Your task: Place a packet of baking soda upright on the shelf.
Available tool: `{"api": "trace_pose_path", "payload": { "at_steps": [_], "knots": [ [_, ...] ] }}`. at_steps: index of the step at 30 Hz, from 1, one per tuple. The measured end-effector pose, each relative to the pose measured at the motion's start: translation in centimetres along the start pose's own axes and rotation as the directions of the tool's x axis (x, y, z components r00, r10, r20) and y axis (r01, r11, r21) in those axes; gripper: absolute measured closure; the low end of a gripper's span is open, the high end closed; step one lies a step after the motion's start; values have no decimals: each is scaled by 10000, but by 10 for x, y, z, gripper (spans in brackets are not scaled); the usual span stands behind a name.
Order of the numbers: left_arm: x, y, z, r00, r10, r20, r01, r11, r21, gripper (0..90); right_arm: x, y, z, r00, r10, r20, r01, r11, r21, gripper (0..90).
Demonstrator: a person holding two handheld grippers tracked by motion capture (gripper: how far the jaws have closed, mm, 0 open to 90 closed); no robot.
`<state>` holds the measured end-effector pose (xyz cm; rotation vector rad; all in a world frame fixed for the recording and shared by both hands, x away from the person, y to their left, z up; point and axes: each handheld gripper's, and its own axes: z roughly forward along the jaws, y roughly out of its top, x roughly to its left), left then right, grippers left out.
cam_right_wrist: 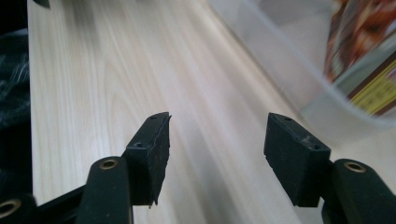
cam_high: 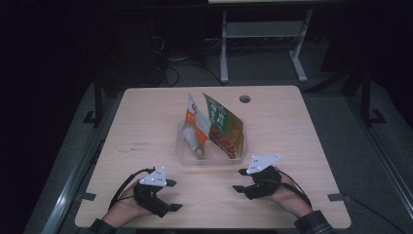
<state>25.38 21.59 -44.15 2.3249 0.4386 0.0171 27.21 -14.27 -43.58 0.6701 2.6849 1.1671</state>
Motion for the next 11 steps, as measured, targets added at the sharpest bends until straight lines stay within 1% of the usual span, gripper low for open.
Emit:
{"api": "trace_pose_path", "payload": {
  "at_steps": [3,4,5,6,7,11],
  "knots": [
    [-1,0,1,10000,70,66,-70,10000,21,177,2,-5,1,9999,-119,-72,121,9995,280,389],
    [-1,0,1,9999,93,52,-93,9999,60,177,1,-6,2,9995,-326,-6,326,9989,336,390],
    [-1,0,1,10000,42,61,-43,10000,75,177,1,-6,1,9994,-332,-4,332,9989,333,387],
    [-1,0,1,9999,83,57,-83,9999,105,177,1,-5,1,9995,-300,-9,300,9991,283,384],
    [-1,0,1,10000,85,52,-86,9999,117,177,2,-5,1,9999,-162,-49,163,9997,189,382],
    [-2,0,2,9999,102,46,-102,9999,97,177,2,-5,1,9998,-209,1,209,9997,123,373]
  ]
}}
